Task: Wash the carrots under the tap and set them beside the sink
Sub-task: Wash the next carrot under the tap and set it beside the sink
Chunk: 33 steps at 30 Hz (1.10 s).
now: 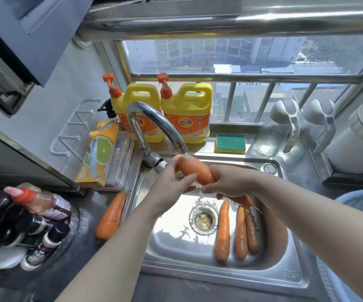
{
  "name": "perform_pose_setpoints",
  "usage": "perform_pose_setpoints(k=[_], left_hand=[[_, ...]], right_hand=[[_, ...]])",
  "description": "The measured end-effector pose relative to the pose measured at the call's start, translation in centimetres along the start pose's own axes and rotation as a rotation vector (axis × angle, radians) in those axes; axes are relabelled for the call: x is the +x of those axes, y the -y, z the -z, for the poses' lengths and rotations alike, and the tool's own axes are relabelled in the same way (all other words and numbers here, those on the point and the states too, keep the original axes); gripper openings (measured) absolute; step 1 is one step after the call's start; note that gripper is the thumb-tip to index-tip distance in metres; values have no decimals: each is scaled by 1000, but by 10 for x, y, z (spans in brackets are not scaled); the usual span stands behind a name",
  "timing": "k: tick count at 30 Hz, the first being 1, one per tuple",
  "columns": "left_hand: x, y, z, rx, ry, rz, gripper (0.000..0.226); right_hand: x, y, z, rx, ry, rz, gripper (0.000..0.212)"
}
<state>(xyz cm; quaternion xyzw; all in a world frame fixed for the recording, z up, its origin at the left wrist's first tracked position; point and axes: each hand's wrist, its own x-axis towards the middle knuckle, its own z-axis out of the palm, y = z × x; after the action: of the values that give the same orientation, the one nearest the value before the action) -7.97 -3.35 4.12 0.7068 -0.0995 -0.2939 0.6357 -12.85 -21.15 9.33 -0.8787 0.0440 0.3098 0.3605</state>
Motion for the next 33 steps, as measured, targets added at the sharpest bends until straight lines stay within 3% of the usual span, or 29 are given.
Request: perform_pose_setpoints(k=[3,5,7,10,12,16,18,22,25,27,31,33], left_hand=[[1,3,-7,-58,-109,-11,49],[1,4,-15,-90,-216,-26,32],[3,1,-25,-170,-341,-12,15],[5,-4,-32,-298,-412,45,17],[3,-9,-31,-336,-377,37,18],[-2,-6,-27,-407,-317,35,25],[-5,-9,-28,-400,-287,24,27],[-5,-8,-26,-253,-215,-16,23],[-4,-2,-20,78,-169,5,51],[-3,-2,-19,95,-178,5,47],[0,-7,-16,174,-156,-9,52],[1,-9,-9,213,-111,-2,41]], right_hand=[[2,6,-5,-111,-66,-25,27],[4,5,-17,-279,-186,-59,38],[4,2,-36,-470,-359,-45,33],[3,-3,-52,-598,-530,8,26],[3,-5,-46,-531,-506,15,29],[2,-6,-13,-133,-133,-14,37],[2,-9,-9,-101,-66,19,34],[5,-17,-24,-202,-279,55,35],[5,-14,-28,-331,-366,65,29],[7,-14,-27,-422,-421,64,31],[13,-15,-29,-480,-438,59,33],[16,-18,-26,-461,-422,59,31]])
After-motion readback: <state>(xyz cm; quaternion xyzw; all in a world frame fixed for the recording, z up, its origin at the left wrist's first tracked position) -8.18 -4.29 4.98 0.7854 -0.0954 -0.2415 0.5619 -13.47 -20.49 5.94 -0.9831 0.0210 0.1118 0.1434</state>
